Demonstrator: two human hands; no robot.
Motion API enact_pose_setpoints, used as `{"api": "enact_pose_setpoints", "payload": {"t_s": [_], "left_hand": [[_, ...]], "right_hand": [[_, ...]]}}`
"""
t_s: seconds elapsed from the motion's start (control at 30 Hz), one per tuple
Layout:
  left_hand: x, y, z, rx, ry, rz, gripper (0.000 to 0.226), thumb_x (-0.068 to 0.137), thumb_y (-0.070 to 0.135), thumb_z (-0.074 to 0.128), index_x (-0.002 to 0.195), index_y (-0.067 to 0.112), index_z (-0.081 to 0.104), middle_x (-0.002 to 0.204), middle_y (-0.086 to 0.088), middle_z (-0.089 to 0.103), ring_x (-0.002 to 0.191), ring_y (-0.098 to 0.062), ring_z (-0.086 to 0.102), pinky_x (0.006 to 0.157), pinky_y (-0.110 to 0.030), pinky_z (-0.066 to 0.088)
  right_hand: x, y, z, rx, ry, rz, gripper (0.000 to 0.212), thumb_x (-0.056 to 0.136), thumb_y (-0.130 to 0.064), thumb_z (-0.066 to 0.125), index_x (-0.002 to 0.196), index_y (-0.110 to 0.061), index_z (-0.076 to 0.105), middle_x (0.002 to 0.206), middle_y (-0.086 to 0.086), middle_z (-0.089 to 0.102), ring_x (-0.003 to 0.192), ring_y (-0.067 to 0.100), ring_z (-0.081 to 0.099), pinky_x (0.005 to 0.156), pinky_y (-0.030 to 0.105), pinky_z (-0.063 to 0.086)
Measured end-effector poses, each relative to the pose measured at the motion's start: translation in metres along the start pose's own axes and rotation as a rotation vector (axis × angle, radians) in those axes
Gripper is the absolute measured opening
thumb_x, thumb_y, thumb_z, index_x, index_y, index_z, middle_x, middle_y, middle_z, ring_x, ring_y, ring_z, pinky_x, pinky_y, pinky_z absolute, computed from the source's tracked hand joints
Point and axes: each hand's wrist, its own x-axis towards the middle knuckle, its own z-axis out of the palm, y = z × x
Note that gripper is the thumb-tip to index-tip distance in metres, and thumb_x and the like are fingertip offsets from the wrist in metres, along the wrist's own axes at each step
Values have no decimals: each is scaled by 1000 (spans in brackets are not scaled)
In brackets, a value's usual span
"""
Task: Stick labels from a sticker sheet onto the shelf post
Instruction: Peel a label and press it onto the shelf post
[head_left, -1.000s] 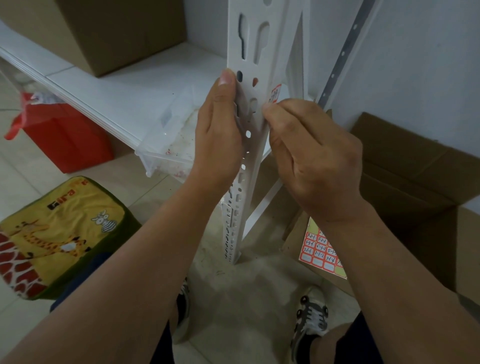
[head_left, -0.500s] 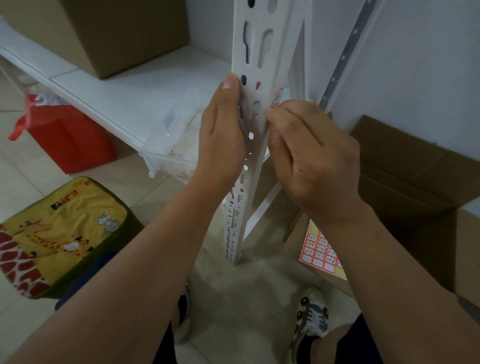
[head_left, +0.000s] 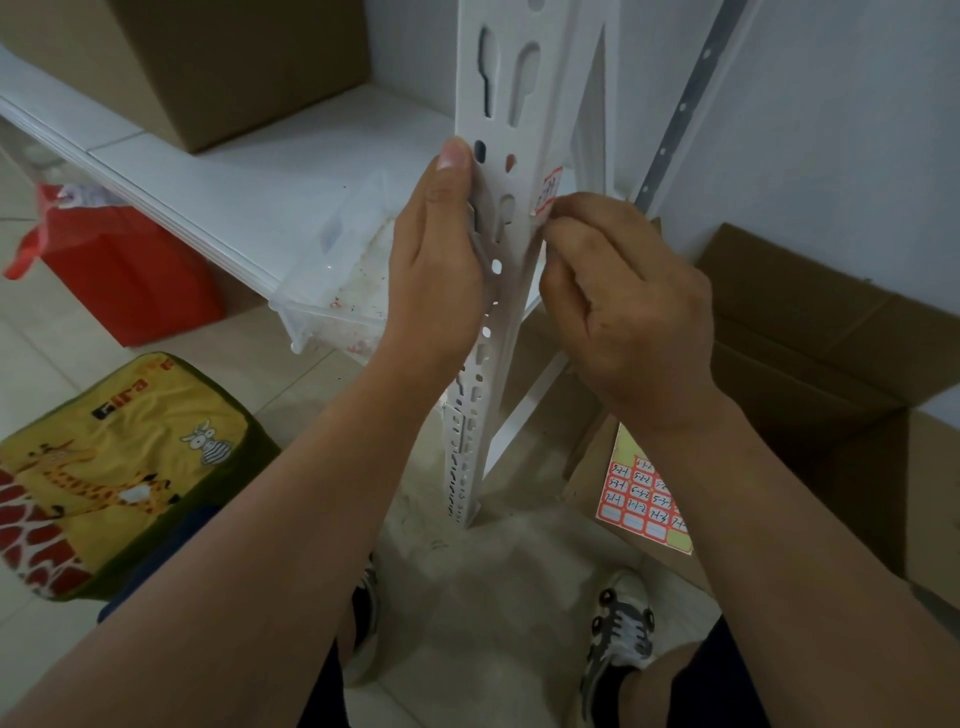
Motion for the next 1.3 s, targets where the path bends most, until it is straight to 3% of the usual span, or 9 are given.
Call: {"api": "enact_pose_setpoints", "payload": {"t_s": [0.13,0.23,0.43,0.63,0.8,0.9,1.07,1.17,1.3], "left_hand": [[1,0,-2,34,-15,8,36,105,35,30,99,20,62,106,-9,70,102,-14,67,94,-28,54],[1,0,-2,34,-22,-2,37,102,39,30,103,20,62,110,-11,70,104,-15,67,98,-33,53],[-1,4,-1,-12,-21,-31,37,108,32,29,99,23,64,99,3,71,95,-3,68,81,-16,51],[0,2,0,-5,-2,-29,37,107,34,31,94,24,64,97,1,70,92,-3,66,82,-18,51],[1,-2,0,-13,-7,-19,38,106,36,31,101,17,63,108,-16,69,96,-8,66,86,-21,52],[0,-4,1,-7,-4,-22,38,105,39,31,99,18,62,101,-11,68,90,-7,64,84,-18,52],[0,-5,1,-17,-39,10,36,101,41,31,97,21,60,102,-11,64,93,-11,62,88,-25,51],[-1,-5,2,-20,-27,20,36,104,38,30,94,25,62,97,-2,66,90,-4,65,86,-21,52],[-1,-6,3,-12,-13,16,38,100,42,31,98,24,64,102,-4,69,99,-11,67,95,-31,52]], "right_hand": [[3,-7,-1,208,75,231,19,96,-9,56,102,4,69,97,14,71,91,18,65,83,19,51],[8,-13,-3,296,108,295,17,94,-5,57,102,5,67,95,16,69,89,19,64,80,17,51],[12,-20,1,333,169,359,13,92,-2,61,99,5,69,91,14,70,86,18,65,78,20,52],[10,-19,1,276,176,279,12,91,-1,63,99,5,70,91,15,71,86,19,67,79,24,54],[10,-17,3,248,167,246,11,91,0,64,98,5,71,91,14,72,86,18,66,78,23,54],[9,-16,3,237,162,225,12,91,0,62,98,5,71,91,15,71,85,19,66,78,23,54],[9,-16,3,237,151,223,14,92,-2,60,98,6,70,91,16,71,87,19,65,82,21,52],[9,-16,2,239,149,229,13,92,-2,61,98,5,70,92,15,71,88,18,65,82,20,52],[9,-16,2,250,149,231,13,92,0,60,97,5,70,91,15,71,87,18,63,81,20,50]]}}
